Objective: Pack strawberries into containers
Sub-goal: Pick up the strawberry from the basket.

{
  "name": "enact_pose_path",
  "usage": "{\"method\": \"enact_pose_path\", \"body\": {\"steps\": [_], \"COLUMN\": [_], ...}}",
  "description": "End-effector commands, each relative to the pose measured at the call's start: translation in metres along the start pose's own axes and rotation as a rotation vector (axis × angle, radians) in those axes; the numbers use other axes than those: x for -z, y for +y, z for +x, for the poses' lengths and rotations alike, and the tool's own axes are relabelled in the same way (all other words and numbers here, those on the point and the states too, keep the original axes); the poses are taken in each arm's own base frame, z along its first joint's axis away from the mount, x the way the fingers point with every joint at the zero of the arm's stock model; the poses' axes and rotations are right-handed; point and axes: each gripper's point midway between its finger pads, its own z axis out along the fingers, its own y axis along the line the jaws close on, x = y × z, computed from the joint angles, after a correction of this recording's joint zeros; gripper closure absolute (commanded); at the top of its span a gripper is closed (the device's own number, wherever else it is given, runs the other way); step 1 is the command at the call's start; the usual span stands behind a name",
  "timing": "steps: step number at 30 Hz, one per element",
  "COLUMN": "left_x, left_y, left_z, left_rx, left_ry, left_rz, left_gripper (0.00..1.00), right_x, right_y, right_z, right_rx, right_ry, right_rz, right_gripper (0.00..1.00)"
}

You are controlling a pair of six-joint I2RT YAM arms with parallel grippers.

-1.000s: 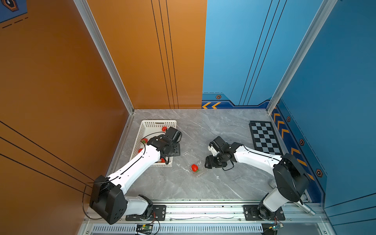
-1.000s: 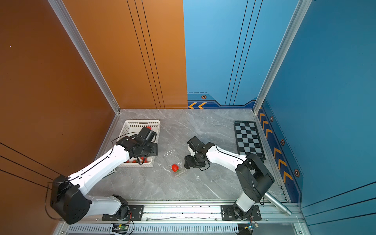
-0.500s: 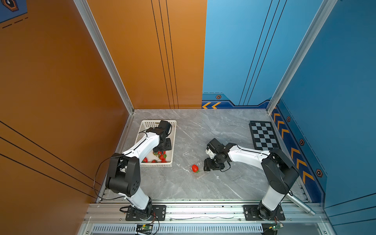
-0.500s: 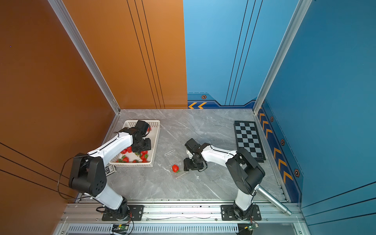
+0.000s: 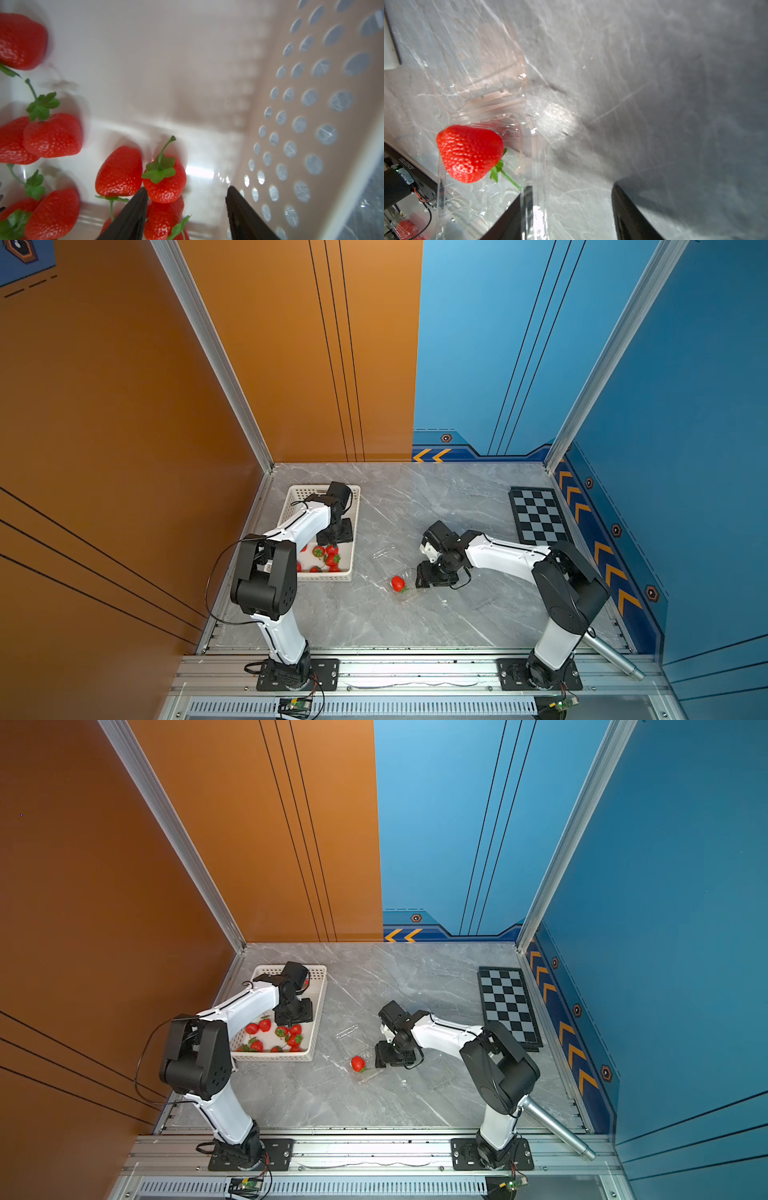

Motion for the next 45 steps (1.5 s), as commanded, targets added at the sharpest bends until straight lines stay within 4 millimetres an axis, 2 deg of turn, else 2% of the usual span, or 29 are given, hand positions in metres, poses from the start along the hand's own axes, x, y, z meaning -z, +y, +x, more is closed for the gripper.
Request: {"method": "enact_pose_path", "body": {"steps": [1, 16, 28, 38, 45], "left_x": [0.004, -0.023, -0.031, -0.039, -0.040], "left_y": [0.008, 0.002, 0.002, -0.001, -0.003], "left_z": [0.010, 0.018, 0.019, 0.019, 0.016], "left_rx": [0.013, 0.006, 0.012, 0.008, 0.008], "left_ry": [0.026, 0.089, 0.102, 0.103, 0.093], "left_rz": [0.010, 0.003, -0.001, 0.002, 0.008], "left_gripper": [0.37, 0.41, 0.42, 0.47, 0.57], "right_x": [-0.010, -0.010, -0.010, -0.010, -0.010], "right_y": [-0.020, -0.019, -0.018, -0.017, -0.017], "right_z": [0.003, 0.002, 0.002, 0.002, 0.003], "right_rx": [-0.018, -0.016, -0.014, -0.014, -0.014], "right_ry": [0.034, 0.032, 0.033, 0.033, 0.036], "right_rz": [0.044, 0.043, 0.042, 0.038, 0.036], "right_gripper": [0.38, 0.38, 0.39, 0.40, 0.41]}}
